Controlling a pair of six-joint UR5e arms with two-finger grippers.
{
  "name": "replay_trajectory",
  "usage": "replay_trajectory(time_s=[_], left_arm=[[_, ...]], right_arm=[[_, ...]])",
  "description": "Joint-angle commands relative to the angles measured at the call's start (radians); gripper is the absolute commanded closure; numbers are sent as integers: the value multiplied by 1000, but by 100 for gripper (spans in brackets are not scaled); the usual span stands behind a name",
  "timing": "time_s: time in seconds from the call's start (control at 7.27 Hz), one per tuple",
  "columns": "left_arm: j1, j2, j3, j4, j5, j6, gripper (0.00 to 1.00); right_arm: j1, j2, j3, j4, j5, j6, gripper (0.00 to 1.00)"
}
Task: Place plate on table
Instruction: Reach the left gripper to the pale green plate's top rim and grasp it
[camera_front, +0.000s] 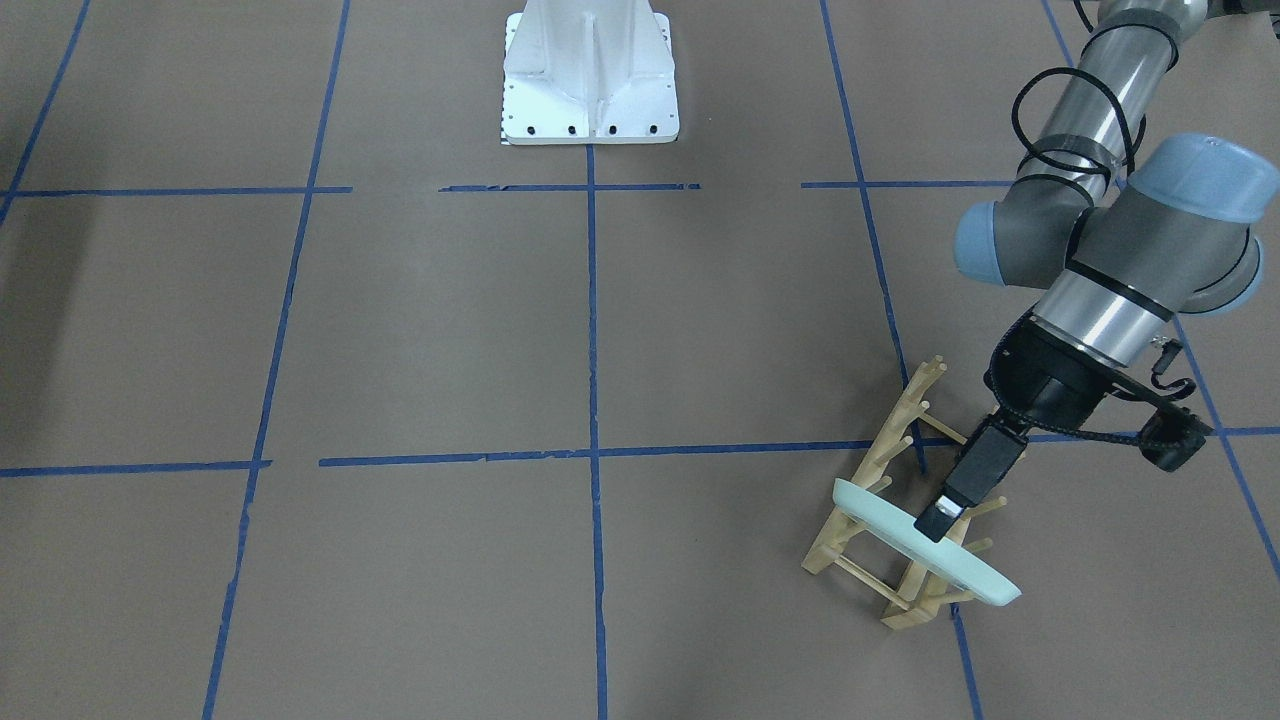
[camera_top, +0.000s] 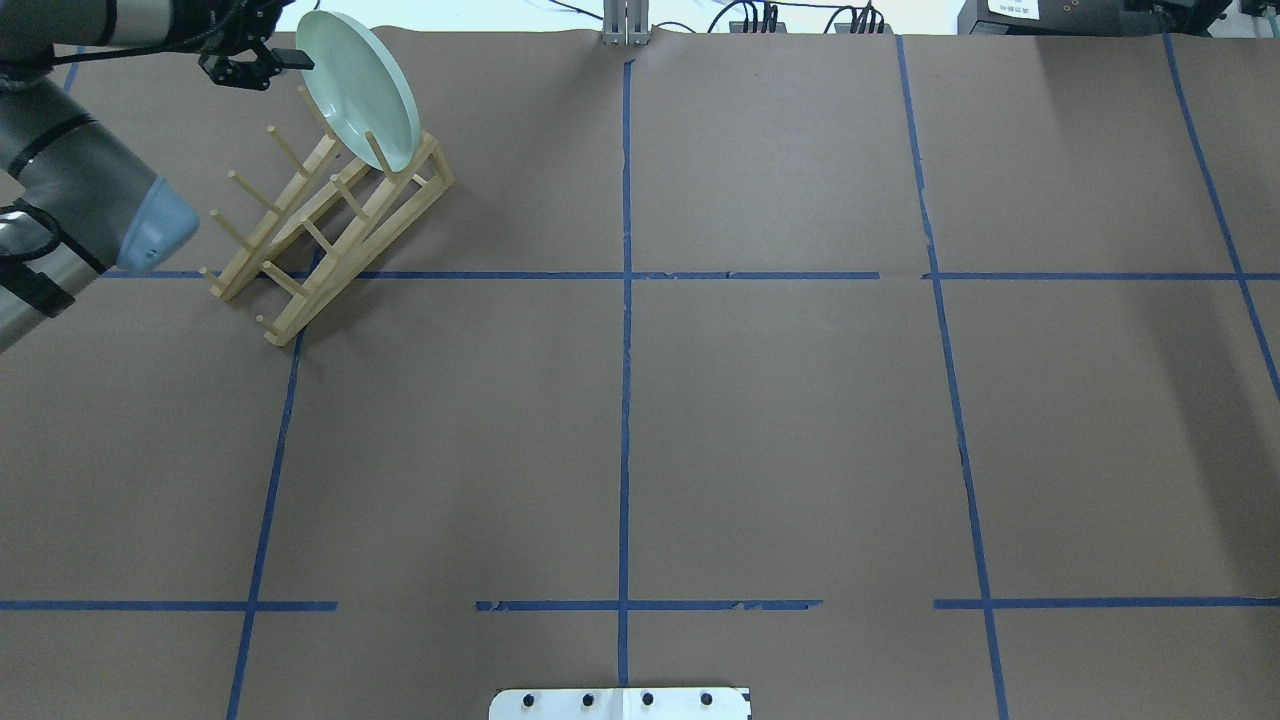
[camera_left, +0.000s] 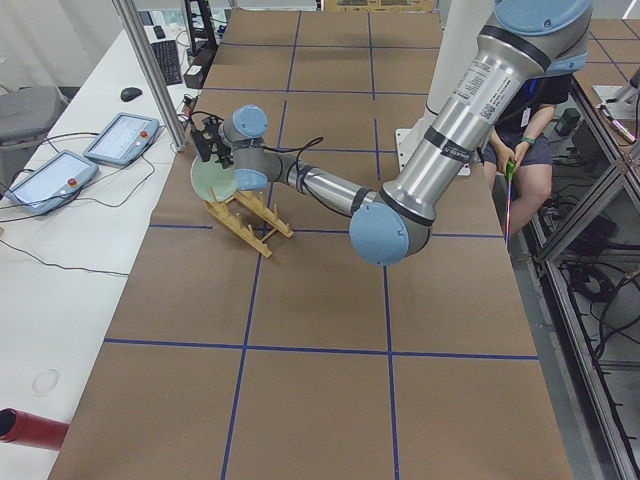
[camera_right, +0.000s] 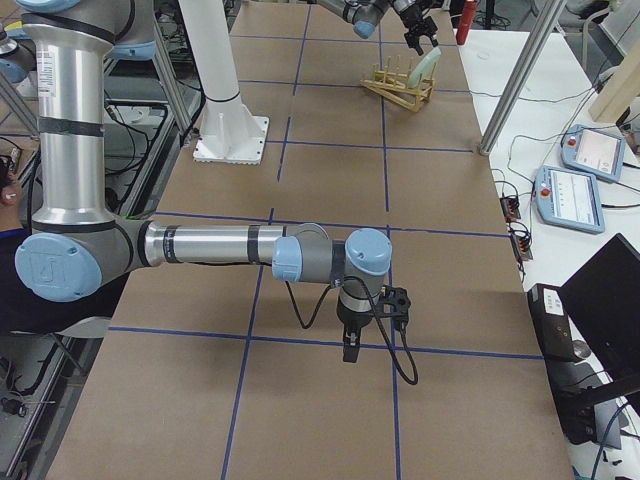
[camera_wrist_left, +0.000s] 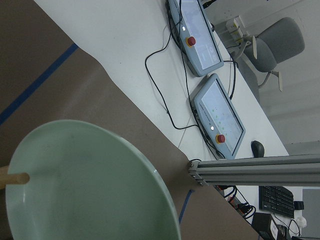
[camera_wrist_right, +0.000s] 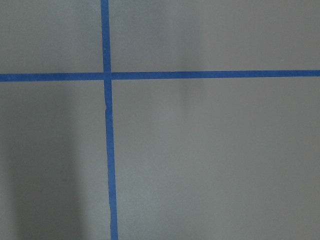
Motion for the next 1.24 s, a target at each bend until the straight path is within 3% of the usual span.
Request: replay_trajectory(time_s=[0.0,0.28,0.55,0.69,1.1], left_arm=[[7,-9,17,-2,6,-3,30],[7,-11,21,-3,6,-3,56],[6,-11,21,-3,6,-3,94],[4,-11,20,-6,5,-3,100],[-39,3,8,-124,-3,-13,100]], right_arm=[[-1,0,0,0,0,1,0],[-2,0,0,0,0,0,0],[-1,0,0,-1,0,0,0],[-2,0,0,0,0,1,0],[0,0,0,0,0,1,0]])
